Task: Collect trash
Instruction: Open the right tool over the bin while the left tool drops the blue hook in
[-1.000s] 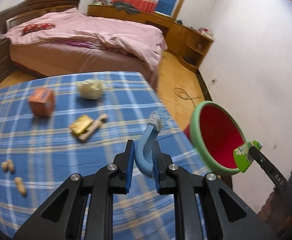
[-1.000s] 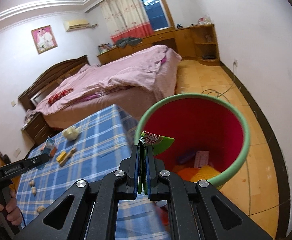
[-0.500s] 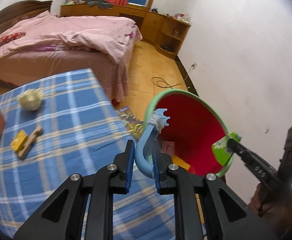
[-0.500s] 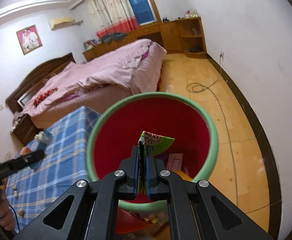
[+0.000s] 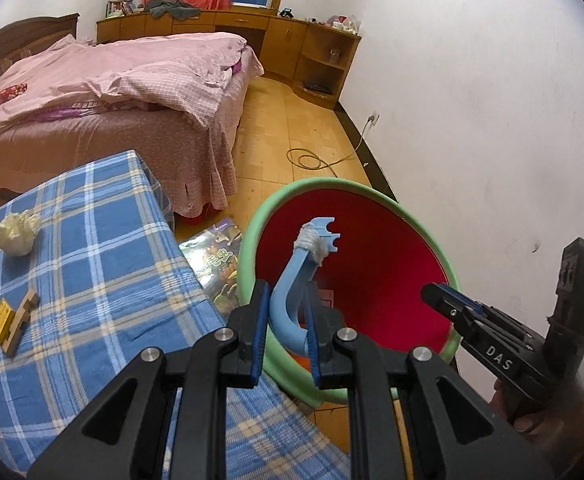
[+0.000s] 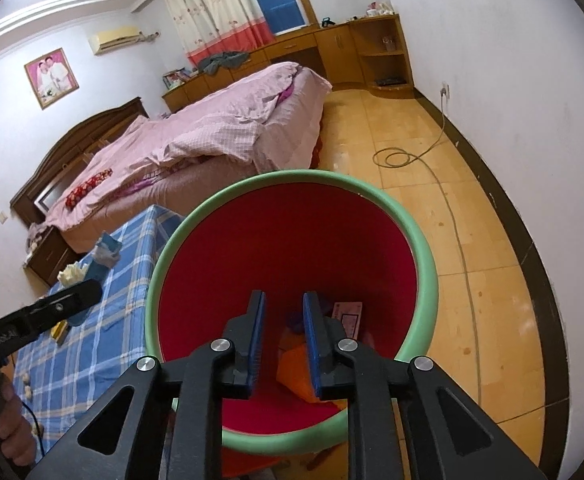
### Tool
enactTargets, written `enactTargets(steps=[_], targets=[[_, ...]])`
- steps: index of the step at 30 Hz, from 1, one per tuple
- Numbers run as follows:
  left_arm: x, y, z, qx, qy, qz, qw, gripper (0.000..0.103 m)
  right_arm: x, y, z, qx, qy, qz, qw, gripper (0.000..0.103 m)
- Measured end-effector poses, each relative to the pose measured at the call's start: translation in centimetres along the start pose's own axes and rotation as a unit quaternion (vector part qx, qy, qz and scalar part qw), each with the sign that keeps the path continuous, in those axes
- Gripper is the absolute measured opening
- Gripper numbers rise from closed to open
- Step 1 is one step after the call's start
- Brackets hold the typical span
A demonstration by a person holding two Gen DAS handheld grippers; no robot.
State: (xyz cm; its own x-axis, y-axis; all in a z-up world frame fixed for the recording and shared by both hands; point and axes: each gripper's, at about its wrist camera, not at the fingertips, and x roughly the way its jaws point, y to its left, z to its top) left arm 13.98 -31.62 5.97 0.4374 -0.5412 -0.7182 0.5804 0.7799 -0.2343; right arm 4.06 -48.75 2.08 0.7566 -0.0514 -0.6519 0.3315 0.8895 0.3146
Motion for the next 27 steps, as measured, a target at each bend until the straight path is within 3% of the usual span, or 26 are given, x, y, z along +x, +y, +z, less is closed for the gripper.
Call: enactTargets(steps=[14, 20, 27], targets=[[4.4, -2.8, 0.0, 0.036, 0.041, -0.031, 0.9981, 0.017, -2.4, -2.3, 0.0, 0.026, -0.028, -0.019, 0.999, 0.023], [5.5, -4.5, -0.3, 0.057, 0.062, -0.027, 0.9961, 0.021, -2.7, -3.4, -0.3, 0.039, -0.028, -0.026, 0.999, 0.023], [5.0, -4.5, -0.6, 0.053, 0.060, -0.022, 0.9965, 0.022, -2.9, -3.6, -0.4, 0.042, -0.029, -0.021, 0.998, 0.025]])
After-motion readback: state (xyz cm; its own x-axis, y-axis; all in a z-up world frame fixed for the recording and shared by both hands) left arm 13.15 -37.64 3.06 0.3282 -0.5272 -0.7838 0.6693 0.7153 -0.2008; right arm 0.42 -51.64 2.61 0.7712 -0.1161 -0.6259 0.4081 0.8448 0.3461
